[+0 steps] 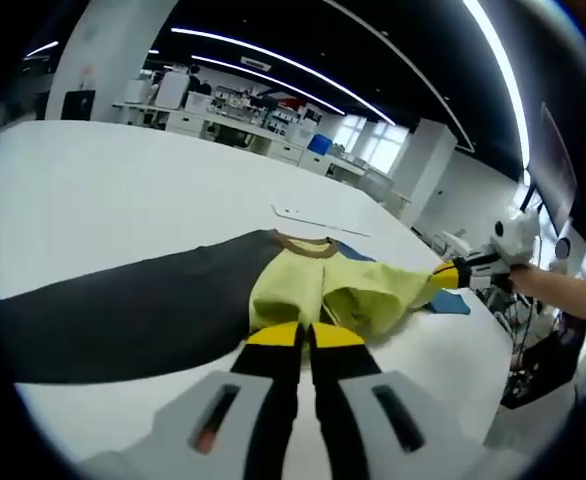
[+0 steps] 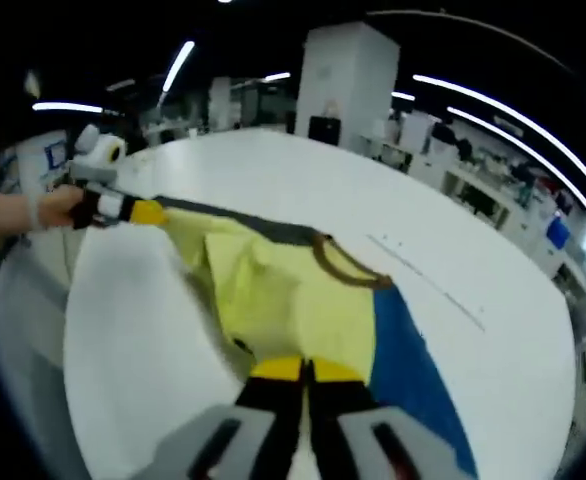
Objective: Fold the garment on the visible template until the final outline fits inside the template.
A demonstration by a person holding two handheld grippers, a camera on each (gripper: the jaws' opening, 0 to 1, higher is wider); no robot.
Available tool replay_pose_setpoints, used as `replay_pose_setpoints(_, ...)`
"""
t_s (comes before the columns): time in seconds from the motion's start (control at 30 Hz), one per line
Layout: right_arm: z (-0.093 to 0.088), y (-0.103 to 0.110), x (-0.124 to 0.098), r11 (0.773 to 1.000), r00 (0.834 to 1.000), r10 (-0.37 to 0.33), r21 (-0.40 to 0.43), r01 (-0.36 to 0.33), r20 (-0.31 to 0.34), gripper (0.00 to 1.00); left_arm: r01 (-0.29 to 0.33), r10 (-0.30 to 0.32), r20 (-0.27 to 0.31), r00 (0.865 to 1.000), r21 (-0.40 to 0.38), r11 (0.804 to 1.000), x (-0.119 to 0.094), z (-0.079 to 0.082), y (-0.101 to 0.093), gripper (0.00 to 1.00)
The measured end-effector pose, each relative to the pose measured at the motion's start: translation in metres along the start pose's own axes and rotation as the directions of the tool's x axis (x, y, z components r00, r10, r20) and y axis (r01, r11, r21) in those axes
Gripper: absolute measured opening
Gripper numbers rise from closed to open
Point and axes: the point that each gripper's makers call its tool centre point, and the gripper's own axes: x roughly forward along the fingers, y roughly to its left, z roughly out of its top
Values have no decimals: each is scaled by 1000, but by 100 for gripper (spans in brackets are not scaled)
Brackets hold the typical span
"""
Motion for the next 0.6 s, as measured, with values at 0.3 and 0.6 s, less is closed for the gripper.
replay_pose_setpoints(0.3,21,-28,36,991,998,-43,-130,37,-48,0,-17,17,2,1000,-6,1000,-5,-1,1,0)
replay_pose_setpoints(0.6,32,-45,77,980,995,-61,-194,46,-74,0,-27,27,-3,1000,-24,999,-7,-5,5,0)
